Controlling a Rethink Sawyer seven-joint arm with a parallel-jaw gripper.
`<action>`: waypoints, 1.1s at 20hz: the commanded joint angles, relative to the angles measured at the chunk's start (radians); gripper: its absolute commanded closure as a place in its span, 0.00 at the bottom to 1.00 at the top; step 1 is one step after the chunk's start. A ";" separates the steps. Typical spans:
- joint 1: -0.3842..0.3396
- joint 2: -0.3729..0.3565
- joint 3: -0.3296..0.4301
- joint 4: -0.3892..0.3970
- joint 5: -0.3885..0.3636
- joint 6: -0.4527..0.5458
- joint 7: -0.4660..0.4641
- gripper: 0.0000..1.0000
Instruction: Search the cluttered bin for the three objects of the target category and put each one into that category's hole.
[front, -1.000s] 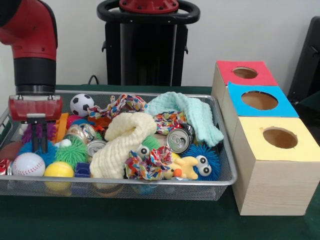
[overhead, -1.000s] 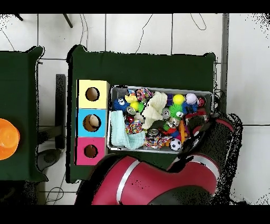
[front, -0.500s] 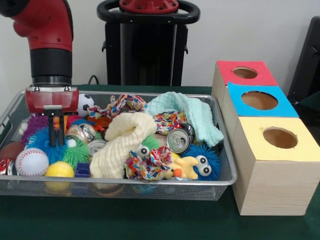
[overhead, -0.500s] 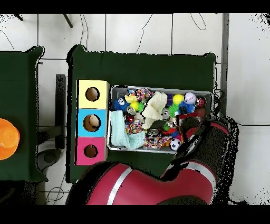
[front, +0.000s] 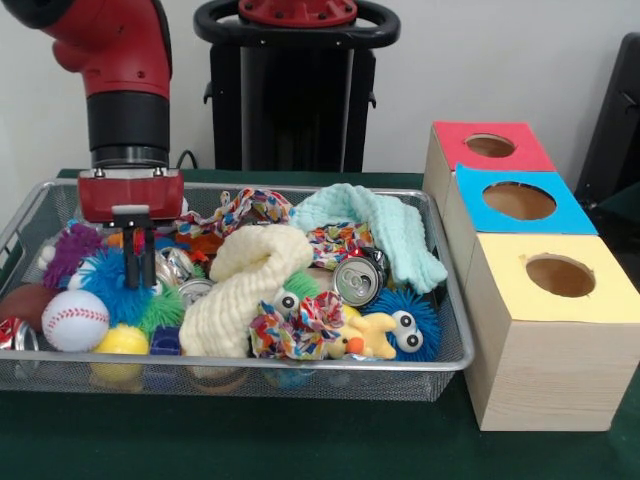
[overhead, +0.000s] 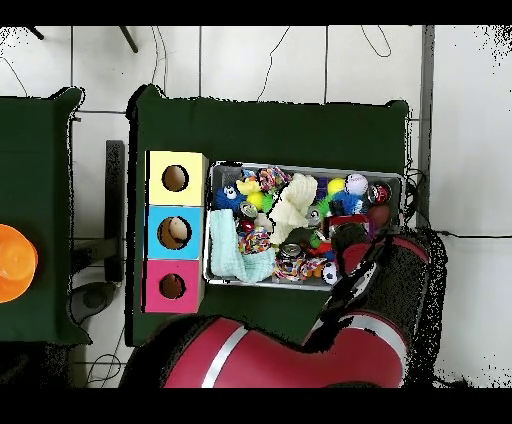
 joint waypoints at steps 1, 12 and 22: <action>0.027 -0.023 0.190 0.106 0.113 0.015 0.139 1.00; 0.047 -0.071 0.210 0.168 0.146 0.086 0.177 1.00; 0.031 -0.153 0.274 0.236 0.076 0.205 0.262 1.00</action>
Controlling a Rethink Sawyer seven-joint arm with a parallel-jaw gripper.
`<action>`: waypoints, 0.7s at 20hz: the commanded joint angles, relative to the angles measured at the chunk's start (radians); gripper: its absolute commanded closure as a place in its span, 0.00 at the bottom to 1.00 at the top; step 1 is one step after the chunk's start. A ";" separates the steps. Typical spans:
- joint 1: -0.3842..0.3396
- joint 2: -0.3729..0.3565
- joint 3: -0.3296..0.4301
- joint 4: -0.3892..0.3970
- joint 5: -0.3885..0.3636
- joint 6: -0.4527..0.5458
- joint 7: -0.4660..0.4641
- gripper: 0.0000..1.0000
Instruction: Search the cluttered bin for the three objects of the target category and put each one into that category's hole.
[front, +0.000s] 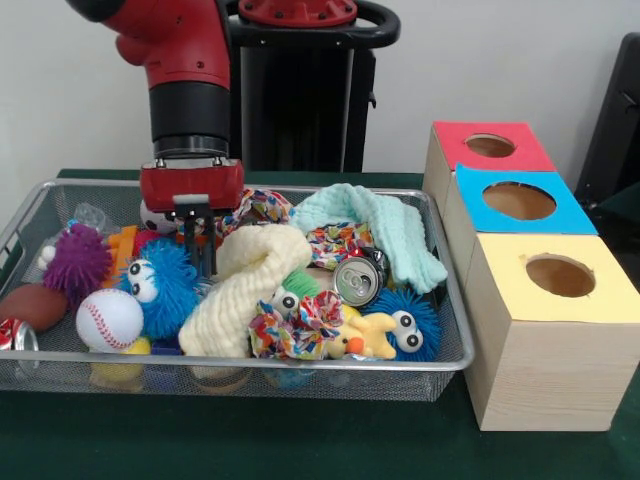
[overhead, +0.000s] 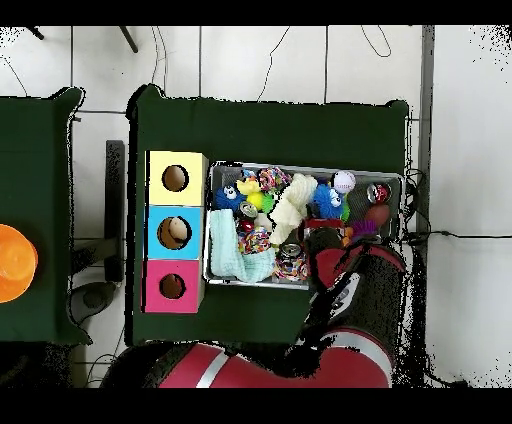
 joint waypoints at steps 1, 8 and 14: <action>-0.014 -0.064 0.200 0.107 -0.018 0.136 0.258 1.00; -0.074 -0.086 0.257 0.137 -0.006 0.191 0.213 1.00; -0.150 -0.073 0.286 0.147 0.037 0.284 0.150 1.00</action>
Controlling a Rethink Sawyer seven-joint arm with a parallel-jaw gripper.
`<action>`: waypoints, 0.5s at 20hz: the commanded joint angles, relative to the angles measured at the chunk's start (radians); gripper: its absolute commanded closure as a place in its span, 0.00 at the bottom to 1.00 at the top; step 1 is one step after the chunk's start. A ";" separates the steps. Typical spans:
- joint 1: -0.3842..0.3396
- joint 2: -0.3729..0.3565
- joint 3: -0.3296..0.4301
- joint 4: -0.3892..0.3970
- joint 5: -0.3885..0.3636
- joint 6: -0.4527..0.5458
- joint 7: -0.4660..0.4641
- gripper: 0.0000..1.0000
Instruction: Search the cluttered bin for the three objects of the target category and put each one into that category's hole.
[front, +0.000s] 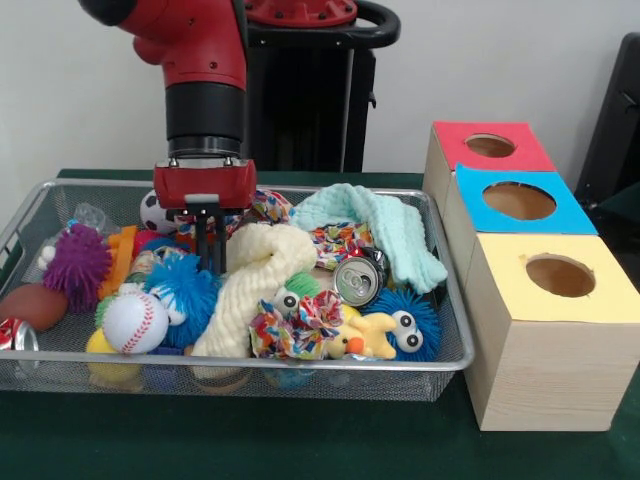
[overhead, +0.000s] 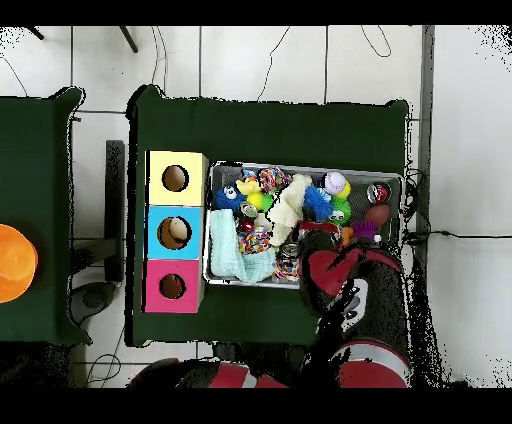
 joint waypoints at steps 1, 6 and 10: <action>-0.089 0.008 0.158 0.070 0.043 0.167 0.136 1.00; -0.165 0.009 0.213 0.093 0.028 0.257 0.095 1.00; -0.217 0.000 0.260 0.110 0.022 0.294 0.066 1.00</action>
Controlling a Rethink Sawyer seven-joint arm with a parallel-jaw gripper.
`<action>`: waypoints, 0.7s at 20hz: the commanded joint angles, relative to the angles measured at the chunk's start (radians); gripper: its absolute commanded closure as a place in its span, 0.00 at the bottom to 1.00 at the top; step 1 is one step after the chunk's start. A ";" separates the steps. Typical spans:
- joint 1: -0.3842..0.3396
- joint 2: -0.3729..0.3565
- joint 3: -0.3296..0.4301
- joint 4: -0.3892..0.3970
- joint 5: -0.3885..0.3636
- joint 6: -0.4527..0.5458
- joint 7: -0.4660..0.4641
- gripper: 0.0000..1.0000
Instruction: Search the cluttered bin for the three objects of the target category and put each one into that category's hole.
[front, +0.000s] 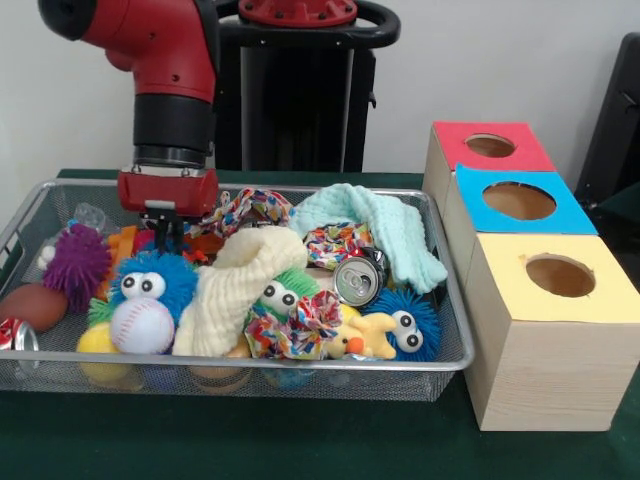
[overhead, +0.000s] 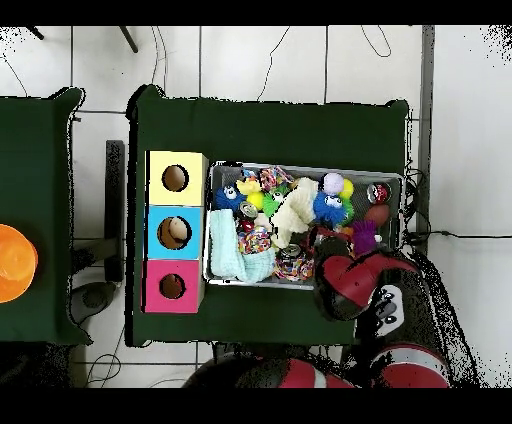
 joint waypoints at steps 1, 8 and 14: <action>-0.096 0.002 0.189 0.085 0.021 0.190 0.059 1.00; -0.151 -0.009 0.237 0.126 0.054 0.256 0.013 1.00; -0.162 -0.011 0.247 0.131 0.067 0.270 -0.007 1.00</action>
